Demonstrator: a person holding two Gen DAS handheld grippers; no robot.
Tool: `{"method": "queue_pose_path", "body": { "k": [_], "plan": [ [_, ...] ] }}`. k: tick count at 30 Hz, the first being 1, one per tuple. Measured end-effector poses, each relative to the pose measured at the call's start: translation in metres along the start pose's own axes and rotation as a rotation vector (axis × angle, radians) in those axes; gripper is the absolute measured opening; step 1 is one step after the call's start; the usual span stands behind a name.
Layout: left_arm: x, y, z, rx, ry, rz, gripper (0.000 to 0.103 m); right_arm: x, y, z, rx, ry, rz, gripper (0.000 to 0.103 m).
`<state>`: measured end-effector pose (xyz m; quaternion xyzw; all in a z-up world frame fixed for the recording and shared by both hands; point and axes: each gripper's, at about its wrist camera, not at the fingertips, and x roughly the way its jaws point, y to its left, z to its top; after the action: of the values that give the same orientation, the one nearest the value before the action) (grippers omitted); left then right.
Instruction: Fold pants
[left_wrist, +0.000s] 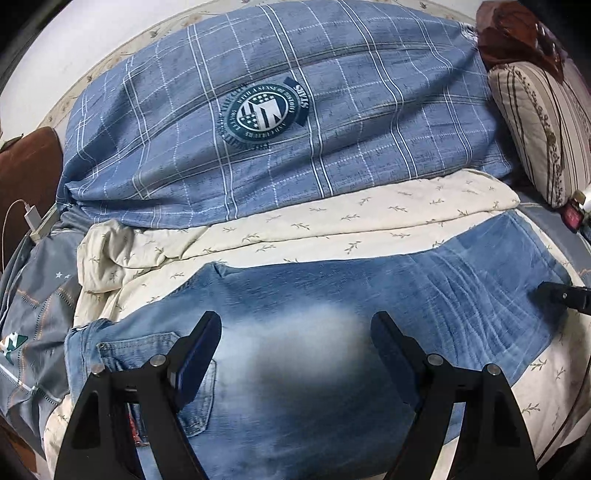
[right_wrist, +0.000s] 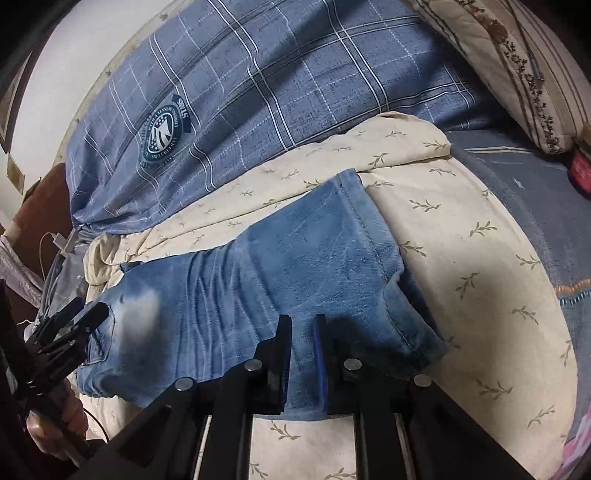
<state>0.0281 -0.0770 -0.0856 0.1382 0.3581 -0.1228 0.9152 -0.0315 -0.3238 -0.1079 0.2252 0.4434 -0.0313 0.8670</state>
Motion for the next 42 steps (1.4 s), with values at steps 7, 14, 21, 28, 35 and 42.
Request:
{"method": "queue_pose_path", "body": {
  "k": [7,14,21,28,35,42],
  "plan": [
    [0.006,-0.003,-0.001,0.015,-0.006,0.005,0.084,0.009,-0.001,-0.001,-0.002,0.022,-0.017,0.014],
    [0.012,-0.005,-0.004,0.024,0.009,0.004,0.084,0.021,0.001,-0.001,-0.008,0.054,-0.055,0.014],
    [0.027,-0.002,-0.008,0.016,0.071,0.008,0.084,0.025,-0.004,-0.001,0.010,0.070,-0.035,0.014],
    [0.053,-0.008,-0.019,0.016,0.166,0.020,0.084,0.025,-0.006,-0.001,0.011,0.078,-0.026,0.015],
    [0.057,-0.012,-0.022,0.035,0.165,0.030,0.084,0.024,-0.007,-0.002,0.014,0.088,-0.015,0.015],
    [0.055,-0.011,-0.022,0.050,0.152,0.034,0.084,0.021,-0.012,-0.007,0.031,0.110,-0.004,0.015]
  ]
}}
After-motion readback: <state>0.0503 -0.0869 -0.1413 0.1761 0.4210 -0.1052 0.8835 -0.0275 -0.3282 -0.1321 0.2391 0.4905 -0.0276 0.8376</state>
